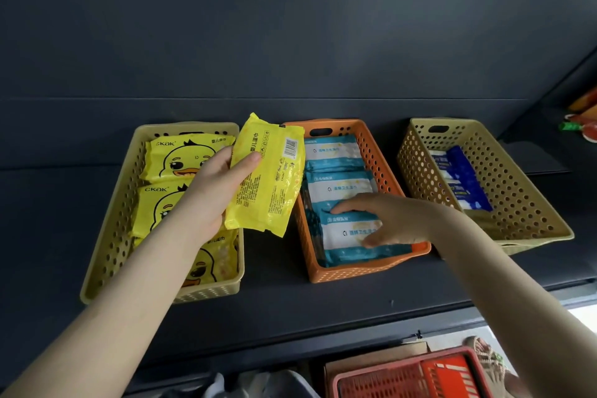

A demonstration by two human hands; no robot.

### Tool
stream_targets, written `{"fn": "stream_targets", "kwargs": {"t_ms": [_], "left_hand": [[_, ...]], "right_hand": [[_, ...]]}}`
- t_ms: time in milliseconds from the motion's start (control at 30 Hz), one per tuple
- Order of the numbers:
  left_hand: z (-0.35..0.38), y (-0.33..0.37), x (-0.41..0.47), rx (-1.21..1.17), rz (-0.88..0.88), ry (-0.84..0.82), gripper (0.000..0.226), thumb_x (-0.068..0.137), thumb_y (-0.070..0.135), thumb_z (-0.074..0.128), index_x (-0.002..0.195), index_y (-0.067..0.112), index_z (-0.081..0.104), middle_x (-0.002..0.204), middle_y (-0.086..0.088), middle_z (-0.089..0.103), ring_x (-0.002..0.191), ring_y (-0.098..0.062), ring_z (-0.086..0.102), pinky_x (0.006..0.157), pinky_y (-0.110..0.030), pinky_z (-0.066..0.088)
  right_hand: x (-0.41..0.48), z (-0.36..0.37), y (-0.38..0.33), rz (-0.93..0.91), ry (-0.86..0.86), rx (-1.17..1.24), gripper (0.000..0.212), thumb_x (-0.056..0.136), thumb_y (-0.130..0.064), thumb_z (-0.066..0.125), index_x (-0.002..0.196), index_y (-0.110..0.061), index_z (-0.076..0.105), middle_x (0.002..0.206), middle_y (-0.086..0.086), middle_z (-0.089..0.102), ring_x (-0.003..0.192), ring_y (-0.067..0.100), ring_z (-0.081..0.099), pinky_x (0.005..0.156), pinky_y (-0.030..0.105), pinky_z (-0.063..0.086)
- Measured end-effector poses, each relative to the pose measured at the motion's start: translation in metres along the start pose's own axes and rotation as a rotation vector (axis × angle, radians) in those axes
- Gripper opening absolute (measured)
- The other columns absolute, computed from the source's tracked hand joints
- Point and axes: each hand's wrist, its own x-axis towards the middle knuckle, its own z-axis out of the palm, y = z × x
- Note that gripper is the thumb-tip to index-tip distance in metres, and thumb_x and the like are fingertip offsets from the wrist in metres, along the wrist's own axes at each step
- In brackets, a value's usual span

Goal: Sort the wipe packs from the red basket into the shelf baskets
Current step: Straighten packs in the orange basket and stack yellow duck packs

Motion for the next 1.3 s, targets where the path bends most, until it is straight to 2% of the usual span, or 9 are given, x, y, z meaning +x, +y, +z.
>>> {"fn": "stream_targets", "kwargs": {"t_ms": [267, 467, 633, 767, 833, 967, 1067, 1167, 1300], "left_hand": [[0.005, 0.0, -0.002, 0.003, 0.029, 0.026, 0.021, 0.091, 0.032, 0.061, 0.112, 0.03, 0.064, 0.104, 0.006, 0.073, 0.095, -0.015, 0.07, 0.078, -0.04, 0.057], [0.003, 0.003, -0.01, 0.027, 0.062, 0.099, 0.006, 0.091, 0.044, 0.057, 0.097, 0.043, 0.06, 0.103, 0.01, 0.07, 0.094, -0.012, 0.067, 0.08, -0.038, 0.056], [-0.008, 0.016, -0.021, 0.185, 0.246, 0.084, 0.013, 0.095, 0.047, 0.047, 0.098, 0.048, 0.059, 0.097, 0.023, 0.07, 0.092, 0.001, 0.066, 0.075, -0.022, 0.05], [-0.035, 0.025, -0.034, 0.376, 0.437, -0.096, 0.018, 0.093, 0.042, 0.048, 0.106, 0.048, 0.058, 0.108, 0.026, 0.066, 0.104, 0.007, 0.059, 0.089, -0.016, 0.047], [-0.056, 0.029, -0.036, 0.538, 0.543, -0.15, 0.025, 0.088, 0.049, 0.048, 0.112, 0.051, 0.054, 0.123, 0.035, 0.052, 0.125, 0.007, 0.041, 0.11, -0.026, 0.033], [-0.107, 0.031, -0.035, 0.716, 0.581, -0.212, 0.052, 0.086, 0.07, 0.035, 0.135, 0.052, 0.042, 0.15, 0.032, 0.027, 0.143, -0.002, 0.017, 0.116, -0.034, 0.014], [-0.141, 0.027, -0.036, 0.453, 0.276, -0.219, 0.063, 0.078, 0.083, 0.03, 0.135, 0.059, 0.035, 0.146, 0.018, 0.042, 0.135, -0.008, 0.041, 0.115, -0.043, 0.029], [-0.155, 0.027, -0.036, 0.408, 0.177, -0.295, 0.076, 0.074, 0.081, 0.047, 0.138, 0.041, 0.041, 0.127, 0.013, 0.062, 0.111, -0.008, 0.063, 0.106, -0.042, 0.042], [-0.166, 0.035, -0.032, 0.479, 0.237, -0.257, 0.033, 0.092, 0.033, 0.061, 0.124, 0.03, 0.057, 0.113, 0.016, 0.069, 0.104, -0.003, 0.065, 0.099, -0.039, 0.049]], "right_hand": [[-0.004, 0.0, 0.007, -0.014, -0.035, 0.167, 0.069, 0.084, -0.017, 0.071, 0.139, -0.046, 0.04, 0.138, -0.02, 0.044, 0.126, 0.002, 0.043, 0.105, 0.032, 0.043], [-0.003, -0.017, -0.024, 0.01, 0.471, 0.632, 0.026, 0.097, -0.032, 0.053, 0.121, -0.024, 0.062, 0.105, -0.002, 0.069, 0.082, 0.006, 0.068, 0.076, 0.021, 0.057], [0.011, -0.009, -0.083, 0.052, 0.058, 1.129, 0.047, 0.097, -0.059, 0.026, 0.119, -0.029, 0.055, 0.096, 0.019, 0.073, 0.055, 0.016, 0.062, 0.052, 0.023, 0.053], [0.031, -0.005, -0.121, 0.002, -0.044, 1.586, 0.065, 0.095, -0.062, 0.032, 0.122, -0.011, 0.06, 0.112, 0.026, 0.067, 0.078, 0.023, 0.072, 0.058, 0.024, 0.059], [0.038, -0.003, -0.143, 0.034, 0.016, 1.723, 0.048, 0.094, -0.05, 0.048, 0.112, -0.008, 0.065, 0.108, 0.024, 0.068, 0.089, 0.029, 0.07, 0.06, 0.026, 0.06], [0.056, 0.016, -0.176, -0.027, 0.179, 1.786, 0.019, 0.084, -0.013, 0.066, 0.1, -0.006, 0.06, 0.101, 0.016, 0.069, 0.087, 0.024, 0.069, 0.067, 0.03, 0.06], [0.069, 0.032, -0.196, -0.091, 0.392, 1.869, 0.055, 0.072, 0.004, 0.07, 0.119, -0.013, 0.047, 0.113, 0.02, 0.067, 0.096, 0.034, 0.069, 0.075, 0.047, 0.059], [0.077, 0.048, -0.217, -0.136, 0.538, 1.813, 0.086, 0.073, 0.01, 0.07, 0.141, -0.023, 0.031, 0.12, 0.019, 0.065, 0.103, 0.037, 0.067, 0.086, 0.057, 0.053], [0.078, 0.066, -0.238, -0.147, 0.576, 1.655, 0.054, 0.08, -0.007, 0.07, 0.13, -0.015, 0.051, 0.114, 0.012, 0.07, 0.101, 0.03, 0.069, 0.079, 0.043, 0.058]]}}
